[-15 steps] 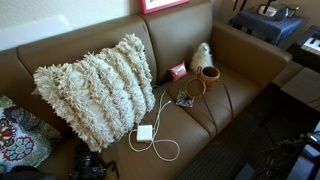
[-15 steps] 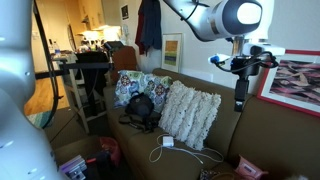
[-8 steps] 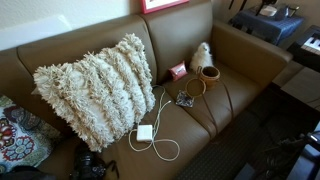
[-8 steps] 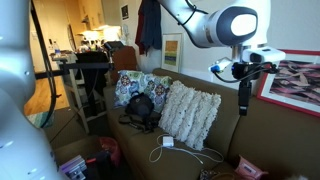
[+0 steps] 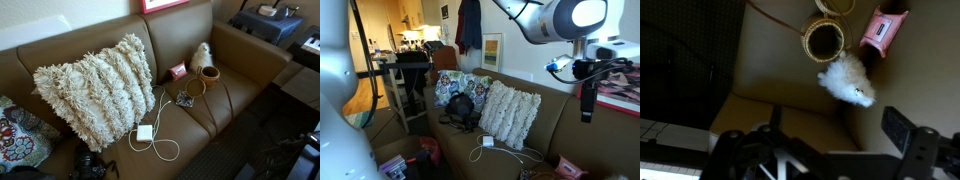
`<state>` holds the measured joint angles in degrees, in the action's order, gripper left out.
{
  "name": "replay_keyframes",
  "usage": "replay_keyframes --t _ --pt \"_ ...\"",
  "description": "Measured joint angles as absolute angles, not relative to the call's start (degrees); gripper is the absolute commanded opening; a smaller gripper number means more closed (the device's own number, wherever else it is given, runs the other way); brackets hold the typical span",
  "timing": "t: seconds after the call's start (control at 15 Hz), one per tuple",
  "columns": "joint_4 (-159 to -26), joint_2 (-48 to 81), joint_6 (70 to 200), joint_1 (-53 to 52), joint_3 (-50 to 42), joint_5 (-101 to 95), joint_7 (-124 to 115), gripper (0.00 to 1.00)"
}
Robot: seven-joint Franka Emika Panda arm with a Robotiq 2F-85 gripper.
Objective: Move the brown bag to the left
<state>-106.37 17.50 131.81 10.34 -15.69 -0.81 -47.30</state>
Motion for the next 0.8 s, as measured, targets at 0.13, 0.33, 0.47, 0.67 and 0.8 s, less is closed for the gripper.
replay_keyframes --t 0.13,0.33,0.47,0.67,0.8 --pt "-106.1 17.5 131.1 10.7 -15.9 -0.8 -47.3 1.0" --pt "-106.0 18.4 130.3 10.7 -15.9 -0.8 -47.3 1.0" --pt "-106.0 20.4 128.9 10.4 -15.9 -1.3 -48.0 1.0" --pt "-105.4 25.2 128.1 9.7 -15.9 -2.4 -48.9 1.0" --pt "-103.9 29.0 128.1 9.3 -15.9 -2.7 -49.2 1.0"
